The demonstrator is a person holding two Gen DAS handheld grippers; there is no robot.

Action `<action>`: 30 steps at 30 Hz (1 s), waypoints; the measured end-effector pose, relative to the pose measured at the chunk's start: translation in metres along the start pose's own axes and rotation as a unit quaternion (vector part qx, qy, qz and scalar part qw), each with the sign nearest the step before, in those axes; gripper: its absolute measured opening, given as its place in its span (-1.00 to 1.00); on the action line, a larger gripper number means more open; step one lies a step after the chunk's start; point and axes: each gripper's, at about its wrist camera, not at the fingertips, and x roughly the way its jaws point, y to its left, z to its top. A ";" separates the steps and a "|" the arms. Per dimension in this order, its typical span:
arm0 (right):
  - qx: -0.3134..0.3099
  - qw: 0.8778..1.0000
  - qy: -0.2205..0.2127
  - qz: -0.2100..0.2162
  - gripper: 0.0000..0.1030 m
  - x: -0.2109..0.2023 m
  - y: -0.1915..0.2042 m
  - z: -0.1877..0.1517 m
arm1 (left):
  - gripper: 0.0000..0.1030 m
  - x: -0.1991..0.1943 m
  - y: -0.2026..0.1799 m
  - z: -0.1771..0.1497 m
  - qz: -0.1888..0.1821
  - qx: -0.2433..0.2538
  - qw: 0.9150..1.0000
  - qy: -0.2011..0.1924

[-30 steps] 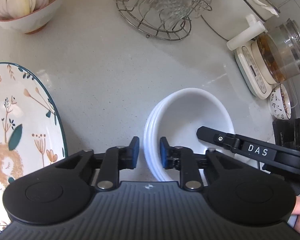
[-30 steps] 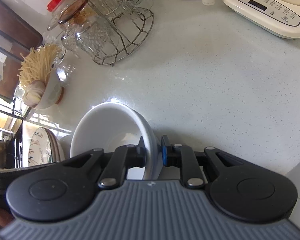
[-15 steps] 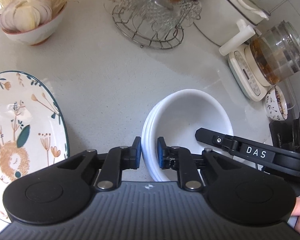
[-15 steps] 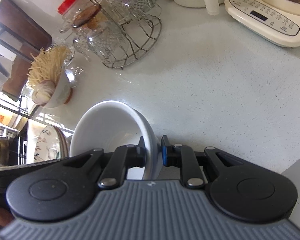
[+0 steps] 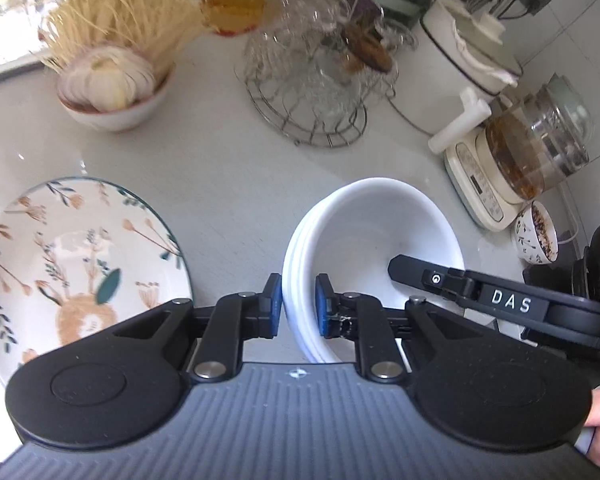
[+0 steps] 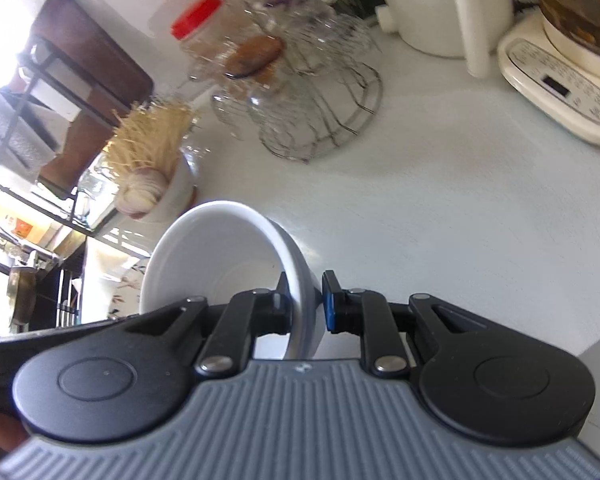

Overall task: Organize plates and bowls
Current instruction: 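Lift the bowl stack with both tools and carry it onto the plate stack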

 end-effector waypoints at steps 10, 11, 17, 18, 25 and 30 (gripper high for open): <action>-0.034 0.999 -0.005 0.037 -0.65 0.006 0.049 0.014 | -0.61 -0.045 0.029 0.011 0.029 -0.022 0.997 -0.062; -0.040 0.998 -0.004 0.039 -0.65 0.008 0.055 0.015 | -0.61 -0.049 0.033 0.011 0.032 -0.025 0.997 -0.067; -0.075 0.996 0.012 0.052 -0.65 0.027 0.089 0.013 | -0.61 -0.064 0.063 0.005 0.051 -0.056 0.994 -0.082; -0.081 0.995 0.016 0.054 -0.65 0.029 0.094 0.012 | -0.61 -0.066 0.068 0.004 0.054 -0.063 0.993 -0.083; -0.105 0.990 0.055 0.074 -0.65 0.056 0.122 0.007 | -0.61 -0.077 0.101 -0.008 0.078 -0.104 0.986 -0.101; -0.127 0.986 0.081 0.071 -0.65 0.077 0.139 -0.002 | -0.61 -0.071 0.119 -0.017 0.100 -0.126 0.982 -0.096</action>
